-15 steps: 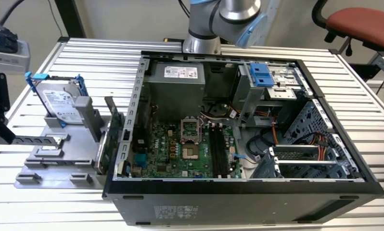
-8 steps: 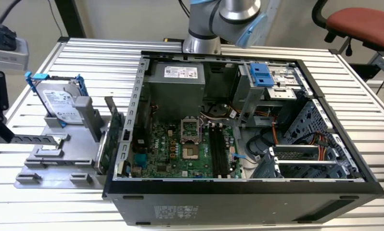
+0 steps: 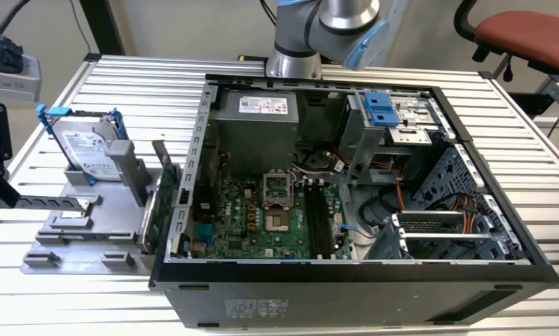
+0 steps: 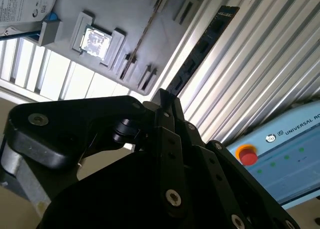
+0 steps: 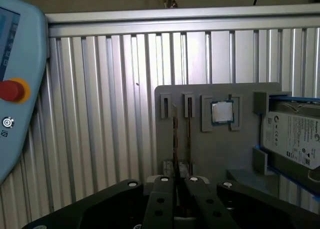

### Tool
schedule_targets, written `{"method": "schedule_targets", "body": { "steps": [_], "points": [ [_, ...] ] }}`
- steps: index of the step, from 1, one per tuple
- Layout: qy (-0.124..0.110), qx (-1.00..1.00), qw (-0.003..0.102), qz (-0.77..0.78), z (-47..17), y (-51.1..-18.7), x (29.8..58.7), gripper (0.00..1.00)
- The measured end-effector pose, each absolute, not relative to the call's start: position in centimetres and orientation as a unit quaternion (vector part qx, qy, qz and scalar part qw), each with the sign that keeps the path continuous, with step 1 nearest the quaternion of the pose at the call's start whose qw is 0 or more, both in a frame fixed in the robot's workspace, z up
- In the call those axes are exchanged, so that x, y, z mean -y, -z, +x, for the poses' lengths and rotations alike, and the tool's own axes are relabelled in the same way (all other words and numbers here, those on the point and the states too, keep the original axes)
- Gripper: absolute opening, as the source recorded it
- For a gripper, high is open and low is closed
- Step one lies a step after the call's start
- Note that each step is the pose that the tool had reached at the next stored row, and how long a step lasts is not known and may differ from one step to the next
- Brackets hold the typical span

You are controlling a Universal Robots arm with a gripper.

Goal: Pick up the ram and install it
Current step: 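Pick up the ram and move it above insertion slot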

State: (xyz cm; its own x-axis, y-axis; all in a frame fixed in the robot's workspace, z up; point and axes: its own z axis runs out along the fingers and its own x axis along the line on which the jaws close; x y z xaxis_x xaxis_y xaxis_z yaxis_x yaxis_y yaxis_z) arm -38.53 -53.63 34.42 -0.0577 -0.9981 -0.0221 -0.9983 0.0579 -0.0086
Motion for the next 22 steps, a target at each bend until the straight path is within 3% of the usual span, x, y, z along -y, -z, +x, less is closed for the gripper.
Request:
{"method": "schedule_targets", "body": {
  "steps": [22],
  "points": [
    [0.002,-0.727,0.018,-0.686,-38.5,-36.0,53.5,0.00]
  ]
}}
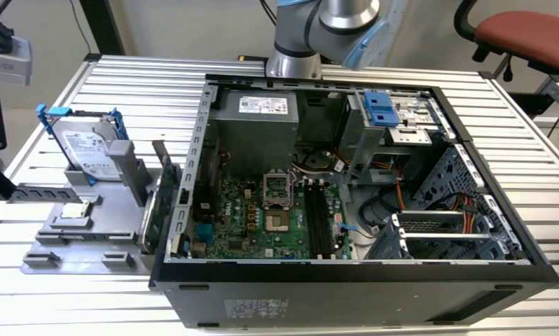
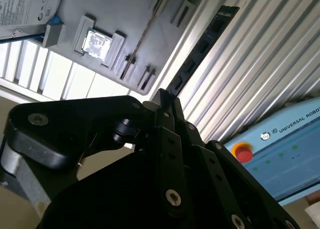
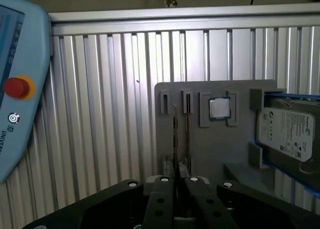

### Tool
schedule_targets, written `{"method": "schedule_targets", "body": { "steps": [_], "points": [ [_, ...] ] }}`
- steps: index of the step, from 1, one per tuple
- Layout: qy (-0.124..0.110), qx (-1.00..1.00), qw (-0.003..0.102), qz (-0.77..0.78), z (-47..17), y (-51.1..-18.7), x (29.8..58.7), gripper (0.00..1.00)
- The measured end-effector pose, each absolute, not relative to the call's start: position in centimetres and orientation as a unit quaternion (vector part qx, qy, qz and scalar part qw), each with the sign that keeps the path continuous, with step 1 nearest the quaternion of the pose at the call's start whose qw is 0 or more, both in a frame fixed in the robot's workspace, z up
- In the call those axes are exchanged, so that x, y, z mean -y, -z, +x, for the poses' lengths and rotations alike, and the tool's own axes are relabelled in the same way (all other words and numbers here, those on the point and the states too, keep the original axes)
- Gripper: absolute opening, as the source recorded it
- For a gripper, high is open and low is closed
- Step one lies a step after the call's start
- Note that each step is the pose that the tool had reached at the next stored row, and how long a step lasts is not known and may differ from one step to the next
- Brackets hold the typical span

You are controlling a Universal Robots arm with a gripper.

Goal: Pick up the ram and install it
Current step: 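Pick up the ram and move it above insertion slot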

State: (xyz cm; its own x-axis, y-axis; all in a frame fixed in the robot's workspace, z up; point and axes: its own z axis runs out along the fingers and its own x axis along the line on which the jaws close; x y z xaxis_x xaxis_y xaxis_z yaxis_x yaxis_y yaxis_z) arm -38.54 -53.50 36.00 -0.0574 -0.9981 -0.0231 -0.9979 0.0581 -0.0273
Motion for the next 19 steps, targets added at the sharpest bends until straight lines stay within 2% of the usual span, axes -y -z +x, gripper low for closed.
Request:
{"method": "schedule_targets", "body": {
  "steps": [8,19],
  "points": [
    [0.008,-0.727,0.025,-0.686,-38.5,-37.3,53.3,0.00],
    [0.006,-0.717,0.022,-0.696,-38.6,-38.4,53.0,0.00]
  ]
}}
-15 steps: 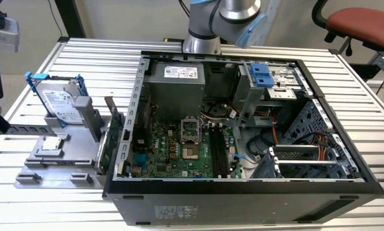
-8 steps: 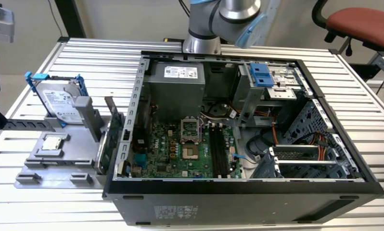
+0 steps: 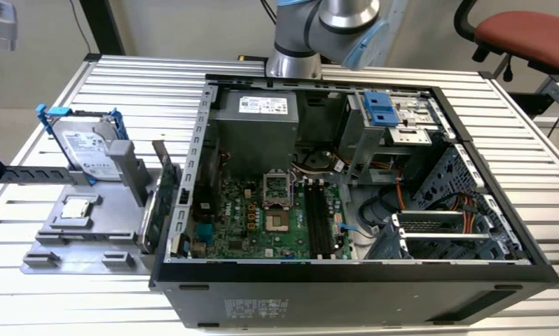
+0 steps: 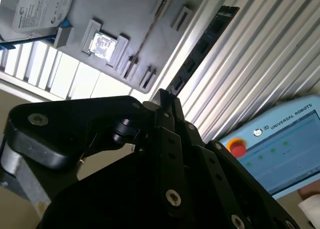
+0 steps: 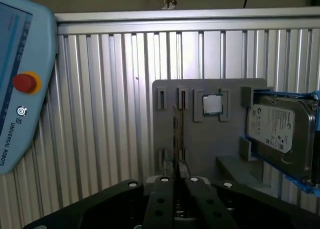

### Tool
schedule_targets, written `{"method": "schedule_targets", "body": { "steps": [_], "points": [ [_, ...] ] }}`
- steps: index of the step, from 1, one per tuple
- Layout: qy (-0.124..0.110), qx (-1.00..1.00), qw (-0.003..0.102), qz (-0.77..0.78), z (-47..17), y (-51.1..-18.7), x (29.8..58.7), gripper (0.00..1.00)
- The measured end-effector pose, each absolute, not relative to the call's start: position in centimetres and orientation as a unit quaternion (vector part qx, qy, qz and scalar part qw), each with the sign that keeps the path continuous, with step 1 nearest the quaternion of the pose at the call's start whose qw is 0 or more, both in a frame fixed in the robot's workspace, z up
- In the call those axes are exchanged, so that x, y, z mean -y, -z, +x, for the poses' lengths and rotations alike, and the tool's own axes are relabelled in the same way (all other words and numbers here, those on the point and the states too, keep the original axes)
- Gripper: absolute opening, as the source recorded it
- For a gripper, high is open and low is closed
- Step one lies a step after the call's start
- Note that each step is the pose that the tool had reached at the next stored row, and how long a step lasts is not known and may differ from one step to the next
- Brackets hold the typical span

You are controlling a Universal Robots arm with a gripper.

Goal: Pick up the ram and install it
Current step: 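Pick up the ram and move it above insertion slot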

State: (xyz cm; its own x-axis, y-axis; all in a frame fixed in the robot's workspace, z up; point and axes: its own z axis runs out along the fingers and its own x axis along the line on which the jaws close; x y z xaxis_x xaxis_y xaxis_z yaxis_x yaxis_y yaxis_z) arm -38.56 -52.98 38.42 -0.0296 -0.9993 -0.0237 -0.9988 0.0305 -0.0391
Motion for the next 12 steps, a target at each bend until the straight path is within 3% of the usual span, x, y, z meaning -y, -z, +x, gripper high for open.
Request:
{"method": "schedule_targets", "body": {
  "steps": [12],
  "points": [
    [0.003,-0.714,0.019,-0.700,-37.5,-38.4,52.9,0.00]
  ]
}}
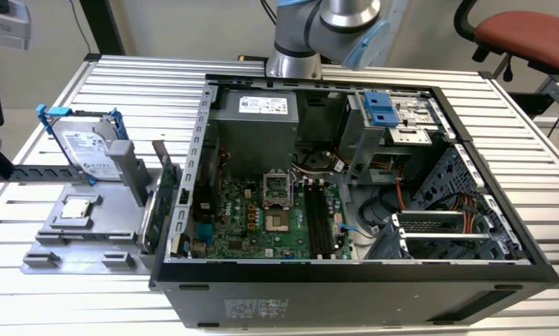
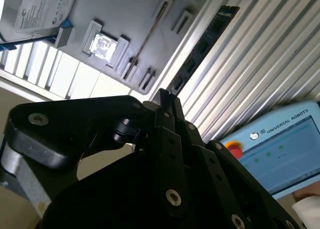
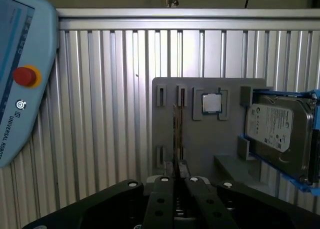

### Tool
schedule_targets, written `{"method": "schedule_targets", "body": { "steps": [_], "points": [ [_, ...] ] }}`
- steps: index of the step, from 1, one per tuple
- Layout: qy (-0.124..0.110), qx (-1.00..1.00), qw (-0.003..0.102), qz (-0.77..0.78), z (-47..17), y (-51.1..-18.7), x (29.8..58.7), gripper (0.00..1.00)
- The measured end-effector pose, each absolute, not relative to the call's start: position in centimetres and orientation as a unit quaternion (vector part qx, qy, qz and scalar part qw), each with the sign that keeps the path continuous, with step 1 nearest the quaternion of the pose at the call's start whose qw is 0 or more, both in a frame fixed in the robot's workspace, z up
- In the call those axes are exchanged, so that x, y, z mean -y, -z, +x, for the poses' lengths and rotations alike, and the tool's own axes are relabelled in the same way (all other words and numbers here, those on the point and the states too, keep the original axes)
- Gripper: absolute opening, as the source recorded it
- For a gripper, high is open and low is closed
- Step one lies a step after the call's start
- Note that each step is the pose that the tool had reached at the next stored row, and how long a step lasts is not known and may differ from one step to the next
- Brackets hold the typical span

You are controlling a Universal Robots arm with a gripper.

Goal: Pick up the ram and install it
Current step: 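Pick up the ram and move it above insertion slot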

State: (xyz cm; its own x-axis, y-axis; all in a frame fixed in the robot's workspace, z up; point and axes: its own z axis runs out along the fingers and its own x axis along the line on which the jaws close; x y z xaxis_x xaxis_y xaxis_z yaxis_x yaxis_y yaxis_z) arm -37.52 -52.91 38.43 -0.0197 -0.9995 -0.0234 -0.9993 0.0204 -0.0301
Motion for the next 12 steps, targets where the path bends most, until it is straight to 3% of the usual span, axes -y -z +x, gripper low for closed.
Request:
{"method": "schedule_targets", "body": {
  "steps": [12],
  "points": [
    [0.002,-0.713,0.019,-0.700,-36.2,-38.4,52.9,0.00]
  ]
}}
